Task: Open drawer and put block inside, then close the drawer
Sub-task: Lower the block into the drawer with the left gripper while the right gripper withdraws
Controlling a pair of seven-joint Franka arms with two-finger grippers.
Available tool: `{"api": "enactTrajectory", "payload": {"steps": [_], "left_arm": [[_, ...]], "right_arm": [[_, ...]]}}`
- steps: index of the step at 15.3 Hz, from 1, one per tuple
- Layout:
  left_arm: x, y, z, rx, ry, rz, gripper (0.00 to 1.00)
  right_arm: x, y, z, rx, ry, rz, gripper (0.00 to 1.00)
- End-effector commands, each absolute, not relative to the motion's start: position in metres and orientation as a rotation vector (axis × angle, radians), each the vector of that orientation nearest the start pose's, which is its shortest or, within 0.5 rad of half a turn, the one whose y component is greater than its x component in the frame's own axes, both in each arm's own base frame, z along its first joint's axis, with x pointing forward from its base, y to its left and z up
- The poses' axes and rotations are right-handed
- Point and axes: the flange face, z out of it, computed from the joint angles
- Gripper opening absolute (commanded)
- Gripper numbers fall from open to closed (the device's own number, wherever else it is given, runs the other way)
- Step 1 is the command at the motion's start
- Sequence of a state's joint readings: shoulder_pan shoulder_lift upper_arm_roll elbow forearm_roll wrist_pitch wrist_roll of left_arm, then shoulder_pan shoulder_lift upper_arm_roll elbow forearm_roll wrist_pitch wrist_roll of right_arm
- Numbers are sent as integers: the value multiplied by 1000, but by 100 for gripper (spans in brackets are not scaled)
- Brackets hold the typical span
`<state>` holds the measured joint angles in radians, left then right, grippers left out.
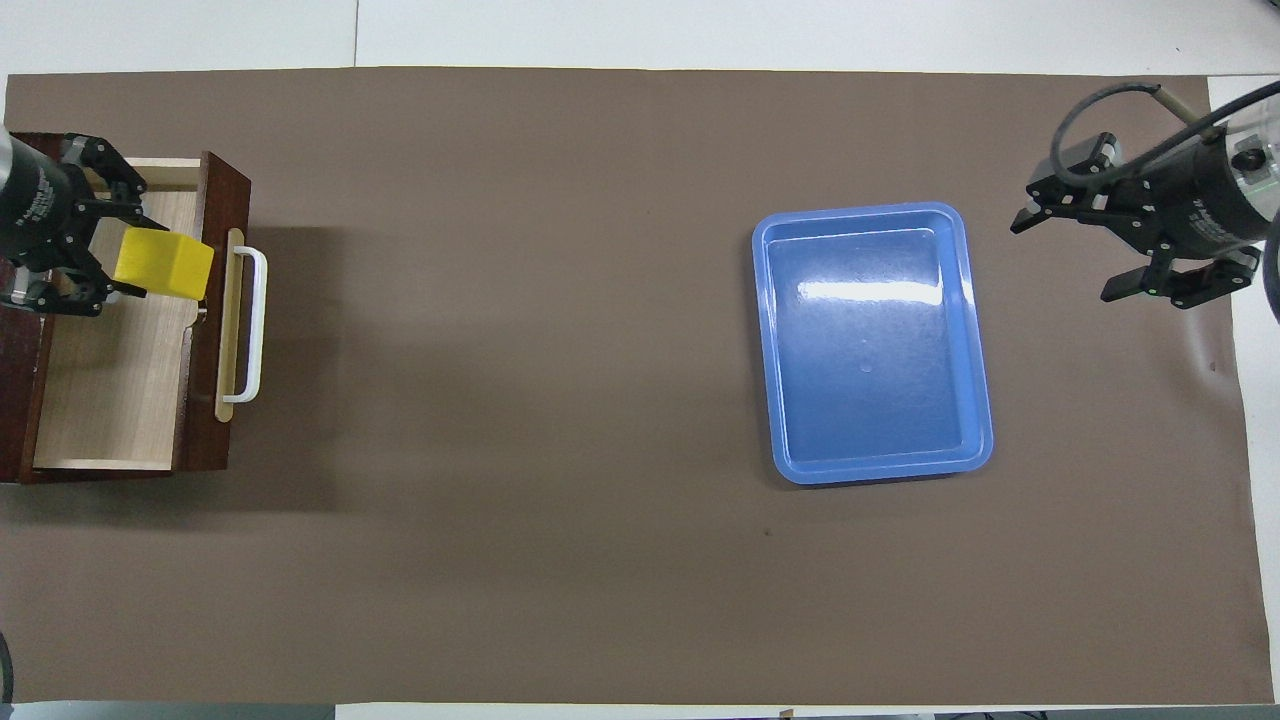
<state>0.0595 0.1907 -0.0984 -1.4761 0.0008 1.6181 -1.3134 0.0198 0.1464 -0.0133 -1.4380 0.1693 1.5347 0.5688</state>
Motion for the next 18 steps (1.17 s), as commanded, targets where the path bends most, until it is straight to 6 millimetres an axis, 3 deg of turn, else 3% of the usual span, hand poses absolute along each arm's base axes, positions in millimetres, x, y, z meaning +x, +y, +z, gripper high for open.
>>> {"api": "enactTrajectory", "payload": {"steps": [1,5,7,11,16,18], "left_arm": [[596,10,553,-2543,-1838,-20,0],[594,40,551,-2543,-1849,-44,0],[591,49,538,-2531,-1874,-59,0],[584,53,518,-2508,-1887,-35,0],[579,64,499,-2436,-1936,37,0],[578,63,493,-2394,-1971,61,0]], "right_arm": [[574,8,629,-3041,502,63,100],[540,-18,667,-3118,45,25,100],[521,-25,677,-3134,-153,79,100],[511,-31,647,-3137,-167,124,100],[531,-33,611,-3159,-26,124,100],[533,-34,611,-3173,-21,118,100]]}}
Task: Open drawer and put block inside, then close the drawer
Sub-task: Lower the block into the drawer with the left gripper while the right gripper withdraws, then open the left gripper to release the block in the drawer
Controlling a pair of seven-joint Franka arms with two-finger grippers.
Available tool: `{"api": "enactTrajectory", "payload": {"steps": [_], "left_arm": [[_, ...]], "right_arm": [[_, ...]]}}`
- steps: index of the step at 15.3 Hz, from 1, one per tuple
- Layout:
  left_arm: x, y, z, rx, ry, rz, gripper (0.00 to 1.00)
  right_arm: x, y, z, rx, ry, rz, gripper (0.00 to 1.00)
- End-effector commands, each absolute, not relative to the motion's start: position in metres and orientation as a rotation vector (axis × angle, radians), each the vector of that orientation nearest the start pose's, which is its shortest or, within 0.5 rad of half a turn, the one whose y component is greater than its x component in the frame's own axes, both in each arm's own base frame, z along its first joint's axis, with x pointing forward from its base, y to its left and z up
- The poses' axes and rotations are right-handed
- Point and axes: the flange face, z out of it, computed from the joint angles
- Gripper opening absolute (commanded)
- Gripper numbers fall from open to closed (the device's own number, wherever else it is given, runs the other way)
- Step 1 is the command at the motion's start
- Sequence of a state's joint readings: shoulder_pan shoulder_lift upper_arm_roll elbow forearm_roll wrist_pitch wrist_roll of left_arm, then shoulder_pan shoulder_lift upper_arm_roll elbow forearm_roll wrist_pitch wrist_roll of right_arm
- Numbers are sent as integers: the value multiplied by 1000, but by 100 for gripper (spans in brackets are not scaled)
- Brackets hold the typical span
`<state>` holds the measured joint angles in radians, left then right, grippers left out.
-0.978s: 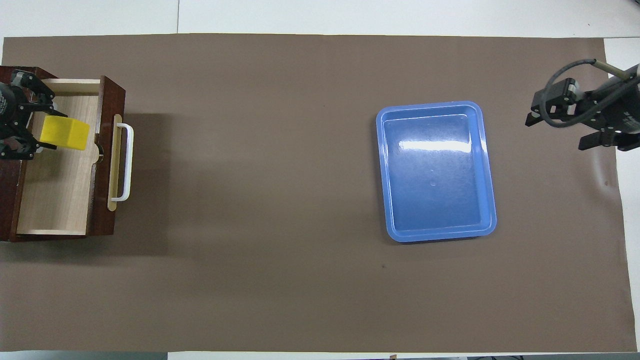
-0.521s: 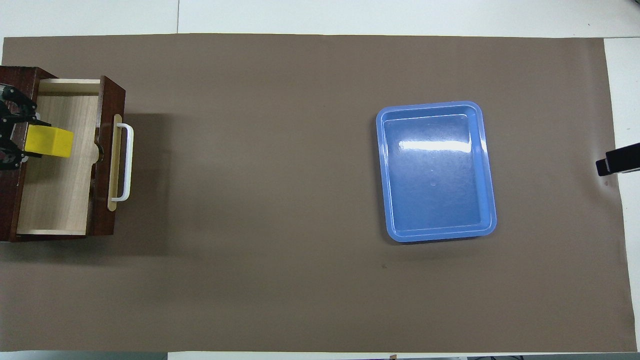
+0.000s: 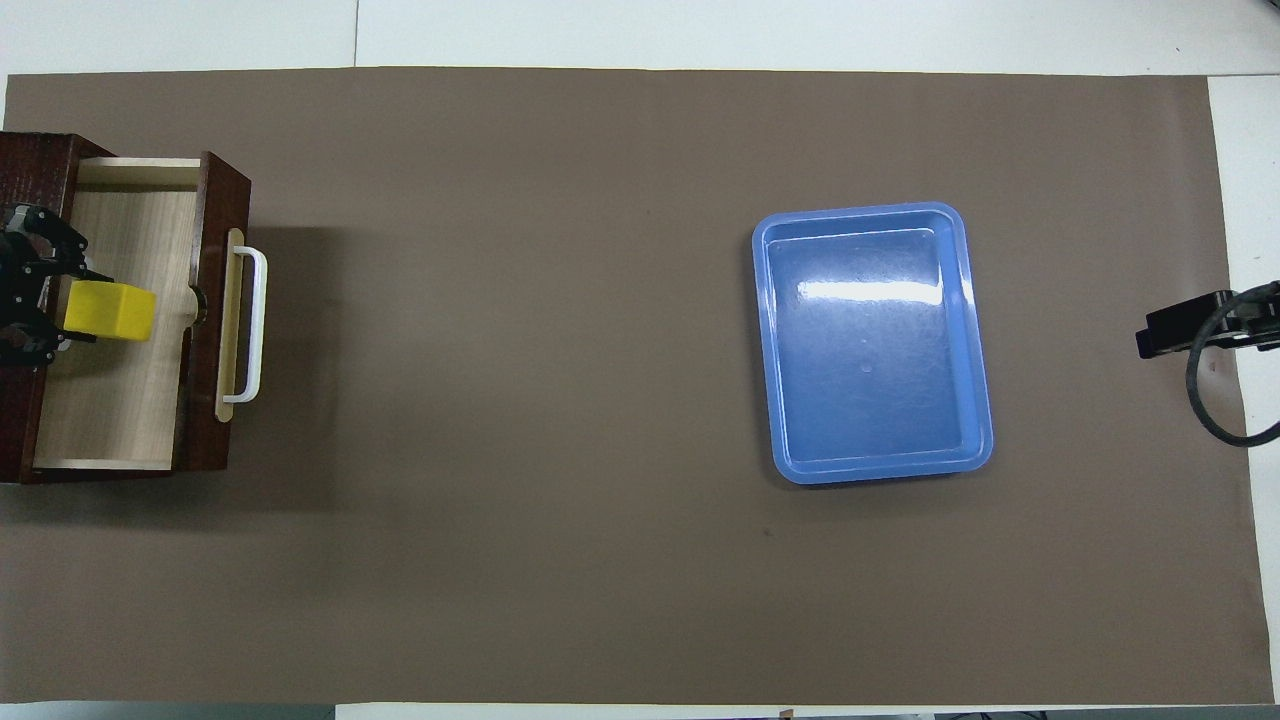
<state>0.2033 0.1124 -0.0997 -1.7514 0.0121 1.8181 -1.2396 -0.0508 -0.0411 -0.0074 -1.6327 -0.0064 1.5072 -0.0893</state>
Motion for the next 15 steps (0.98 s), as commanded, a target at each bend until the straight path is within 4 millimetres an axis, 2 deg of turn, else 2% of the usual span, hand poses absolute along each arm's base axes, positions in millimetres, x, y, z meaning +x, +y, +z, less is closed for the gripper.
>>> {"api": "enactTrajectory", "payload": {"steps": [1,7,11,15], "left_arm": [[578,63,488,-2373,-1997,64,0],[577,61,479,-2316,-2062,63,0],[573,57,462,-2316,-2074,48,0],[573,54,459,-2327,-2065,44,0]], "right_arm": [[534,-36,611,-3178,-19,116,100],[537,-44,623,-3169,5,125,100],[536,-39,624,-3174,-7,123,100],[536,-37,624,-3174,-12,123,100]]}}
